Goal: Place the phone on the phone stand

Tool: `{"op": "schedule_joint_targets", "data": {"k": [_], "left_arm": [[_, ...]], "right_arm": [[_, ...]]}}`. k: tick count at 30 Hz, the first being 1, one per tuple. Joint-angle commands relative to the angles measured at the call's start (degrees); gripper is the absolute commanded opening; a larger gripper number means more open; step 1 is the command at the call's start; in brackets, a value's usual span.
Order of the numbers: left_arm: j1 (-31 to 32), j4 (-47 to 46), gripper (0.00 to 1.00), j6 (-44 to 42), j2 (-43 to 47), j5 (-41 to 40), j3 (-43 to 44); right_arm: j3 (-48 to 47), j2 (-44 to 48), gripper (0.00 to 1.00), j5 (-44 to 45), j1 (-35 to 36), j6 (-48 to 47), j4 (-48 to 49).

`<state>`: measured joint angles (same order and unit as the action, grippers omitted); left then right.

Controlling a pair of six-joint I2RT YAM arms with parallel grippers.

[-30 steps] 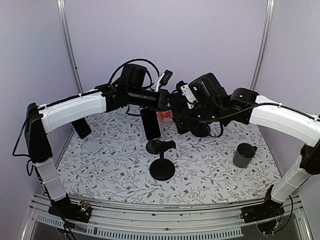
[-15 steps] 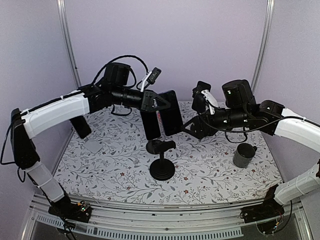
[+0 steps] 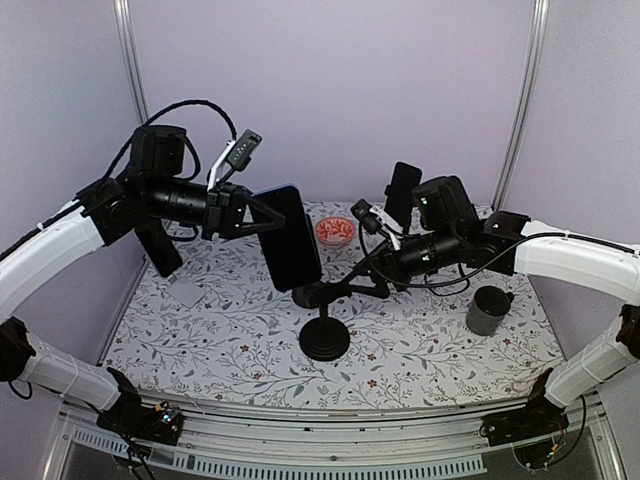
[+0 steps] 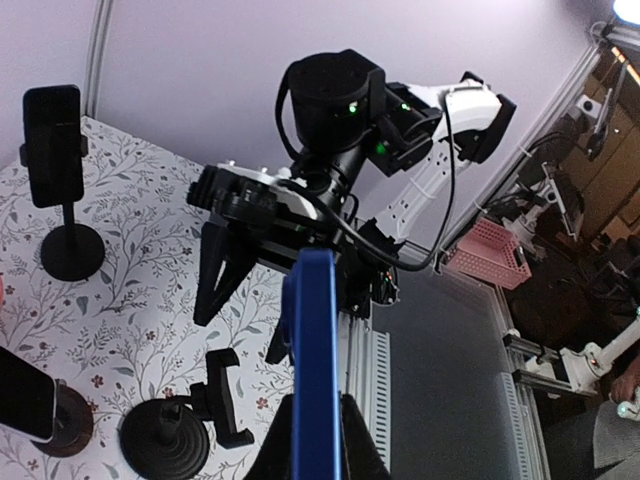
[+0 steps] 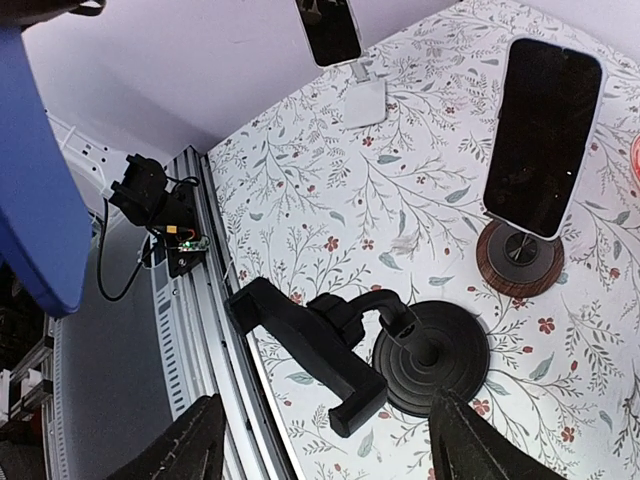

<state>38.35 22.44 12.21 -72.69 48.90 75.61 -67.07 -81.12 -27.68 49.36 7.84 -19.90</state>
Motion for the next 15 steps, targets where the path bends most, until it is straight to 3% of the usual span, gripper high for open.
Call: {"op": "schedule_joint_targets", "data": {"k": [1, 6, 15], "left_arm": [[-0.3, 2.1, 0.0, -3.2, 2.0, 6.3, -1.9], [-0.2, 3.3, 0.0, -3.0, 2.6, 6.3, -2.0], [0.0, 4.9, 0.0, -5.2, 2.8, 6.3, -1.7]], "right_arm": [[0.4, -2.6, 0.72, -3.5, -0.1, -1.0, 2.2], [1.1, -3.5, 0.71, -11.5, -0.1, -1.0, 3.0], [1.4, -3.4, 0.61, -16.7, -0.1, 0.3, 2.3]]}}
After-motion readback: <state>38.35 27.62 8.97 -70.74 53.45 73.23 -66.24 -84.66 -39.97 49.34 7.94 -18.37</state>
